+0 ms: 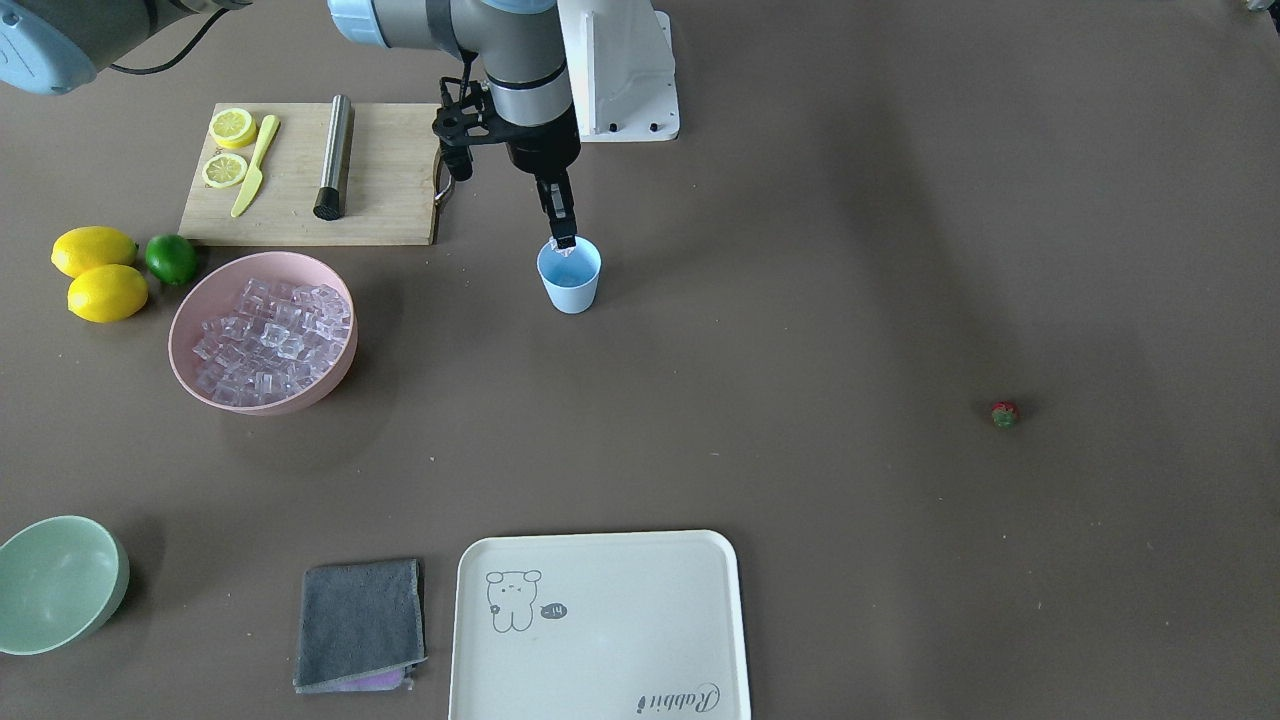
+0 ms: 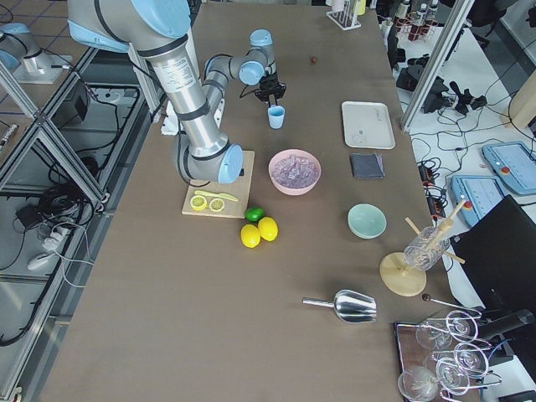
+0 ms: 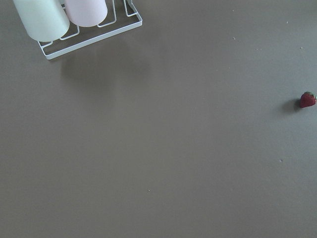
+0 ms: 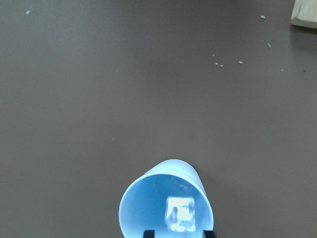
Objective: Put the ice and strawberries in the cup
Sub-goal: 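Carry the ice cube to the light-blue cup and drop it in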
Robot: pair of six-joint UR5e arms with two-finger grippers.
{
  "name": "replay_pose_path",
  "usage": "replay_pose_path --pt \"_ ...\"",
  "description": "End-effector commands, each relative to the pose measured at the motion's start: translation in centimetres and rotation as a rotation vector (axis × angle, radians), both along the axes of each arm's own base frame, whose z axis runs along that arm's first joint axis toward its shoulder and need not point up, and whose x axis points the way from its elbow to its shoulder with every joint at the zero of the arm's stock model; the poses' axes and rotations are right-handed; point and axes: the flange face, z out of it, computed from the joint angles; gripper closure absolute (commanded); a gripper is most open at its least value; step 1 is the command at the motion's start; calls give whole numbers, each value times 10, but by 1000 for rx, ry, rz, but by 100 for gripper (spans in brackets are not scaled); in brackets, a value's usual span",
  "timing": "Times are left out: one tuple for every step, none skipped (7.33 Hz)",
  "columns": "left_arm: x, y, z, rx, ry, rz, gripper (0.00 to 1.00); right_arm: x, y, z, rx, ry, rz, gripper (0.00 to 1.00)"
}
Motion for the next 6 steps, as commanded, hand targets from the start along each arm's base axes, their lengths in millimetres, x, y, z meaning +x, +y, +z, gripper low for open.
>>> replay_pose_path --pt "-1 0 -1 1 0 -4 2 0 -1 1 11 1 -1 41" --pt "-1 0 -1 2 2 -3 2 2 -2 -1 32 2 -1 41" --pt "0 1 -1 4 22 -2 2 11 -9 -1 74 10 -23 41" --pt "-3 2 -3 8 26 -11 2 38 -20 19 121 38 -45 41" --pt "-3 3 -2 7 27 -12 2 61 -22 43 211 82 -112 40" --pt "-3 3 -2 7 30 -12 2 80 -28 68 280 129 -173 38"
